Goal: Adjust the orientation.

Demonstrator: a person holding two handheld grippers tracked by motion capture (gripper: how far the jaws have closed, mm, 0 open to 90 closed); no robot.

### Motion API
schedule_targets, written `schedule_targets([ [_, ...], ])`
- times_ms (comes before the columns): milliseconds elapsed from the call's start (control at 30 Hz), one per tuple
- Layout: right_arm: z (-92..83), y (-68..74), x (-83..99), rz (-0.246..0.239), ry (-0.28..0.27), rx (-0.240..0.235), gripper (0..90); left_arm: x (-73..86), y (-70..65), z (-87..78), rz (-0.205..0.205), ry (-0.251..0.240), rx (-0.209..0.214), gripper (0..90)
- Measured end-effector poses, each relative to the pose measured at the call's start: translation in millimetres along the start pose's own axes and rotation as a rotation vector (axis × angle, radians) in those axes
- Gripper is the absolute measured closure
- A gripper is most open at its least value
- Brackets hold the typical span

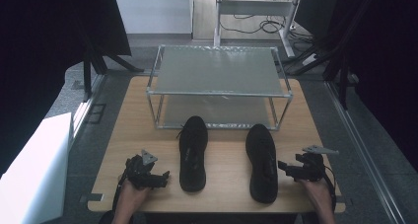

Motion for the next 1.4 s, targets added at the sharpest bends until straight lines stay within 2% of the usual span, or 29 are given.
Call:
schedule_targets([
  [467, -15.8, 10.9, -2.8, -0.021, -0.043, -0.016, 7.6, -6.8, -4.5, -11.5, -0.024, -0.032, 0.015, 0.5],
  [500, -19.2, 13.0, -2.3, -0.016, -0.060, -0.028, 7.6, -7.9, -4.8, -12.8, -0.028, -0.039, 0.017, 0.5],
  [633, -24.6, 16.5, 0.8, -0.012, -0.073, -0.054, 7.6, -13.9, -6.8, -21.7, -0.062, -0.079, 0.043, 0.5],
  [900, -33.9, 27.7, 1.6, -0.008, -0.102, -0.108, 7.6, -27.9, -11.5, -25.0, -0.079, -0.110, 0.069, 0.6],
  [1067, -31.5, 37.2, -0.3, -0.015, -0.104, -0.134, 7.6, -38.2, -17.5, -28.2, -0.068, -0.131, 0.079, 0.6],
  [1233, -25.8, 43.2, -3.3, -0.028, -0.093, -0.137, 7.6, -51.5, -23.8, -27.4, -0.065, -0.146, 0.093, 0.8],
  [1400, -14.0, 49.4, -8.6, -0.037, -0.073, -0.132, 8.0, -68.6, -34.7, -23.3, -0.044, -0.146, 0.115, 0.0],
])
Point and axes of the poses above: each handheld gripper's, and its own axes: z roughly forward along the jaws, x roughly out of its underside, y roughly to its left, the point moved 6 cm from there along z, roughly forward along the jaws, and after that the axes turned 11 degrees about y, right-handed, at the moved point
